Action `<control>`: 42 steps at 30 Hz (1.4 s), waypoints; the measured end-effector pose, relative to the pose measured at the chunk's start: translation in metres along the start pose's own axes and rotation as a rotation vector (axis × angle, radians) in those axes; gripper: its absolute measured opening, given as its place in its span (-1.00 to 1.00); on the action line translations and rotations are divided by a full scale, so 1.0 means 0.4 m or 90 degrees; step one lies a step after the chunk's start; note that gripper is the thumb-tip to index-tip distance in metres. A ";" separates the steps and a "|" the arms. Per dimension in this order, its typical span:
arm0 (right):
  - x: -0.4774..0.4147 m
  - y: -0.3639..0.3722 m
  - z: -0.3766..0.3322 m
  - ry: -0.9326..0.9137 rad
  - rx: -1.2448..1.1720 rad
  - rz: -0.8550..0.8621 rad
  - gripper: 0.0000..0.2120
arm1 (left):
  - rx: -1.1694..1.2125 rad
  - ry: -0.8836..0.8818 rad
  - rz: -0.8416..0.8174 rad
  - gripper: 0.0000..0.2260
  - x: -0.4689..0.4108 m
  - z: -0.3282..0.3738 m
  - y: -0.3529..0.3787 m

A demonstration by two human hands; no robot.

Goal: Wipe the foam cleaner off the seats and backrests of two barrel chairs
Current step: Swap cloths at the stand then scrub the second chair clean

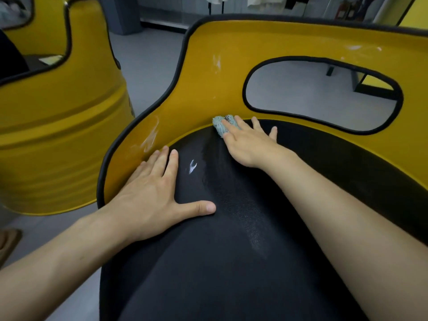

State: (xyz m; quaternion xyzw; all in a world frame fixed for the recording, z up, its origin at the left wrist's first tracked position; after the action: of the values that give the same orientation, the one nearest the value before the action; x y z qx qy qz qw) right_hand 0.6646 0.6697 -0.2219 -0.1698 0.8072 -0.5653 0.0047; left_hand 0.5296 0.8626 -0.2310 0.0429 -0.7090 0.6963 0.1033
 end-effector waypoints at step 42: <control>0.215 -0.045 -0.001 -0.089 -0.297 0.235 -0.88 | 0.001 0.016 0.032 0.24 0.018 -0.005 0.010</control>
State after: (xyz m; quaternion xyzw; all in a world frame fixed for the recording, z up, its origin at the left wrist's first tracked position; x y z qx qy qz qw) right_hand 0.5883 0.6408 -0.1896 -0.0551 0.9301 -0.3413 0.1238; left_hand 0.5222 0.8654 -0.2333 0.0169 -0.7079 0.6998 0.0946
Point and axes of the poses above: each hand's wrist, its own x-axis away from the middle knuckle, its own y-axis out of the palm, z = x × y, the point moved 2 cm from there along -x, towards the middle knuckle, and after that the axes turned 12 degrees about -x, right-handed, at the moved point
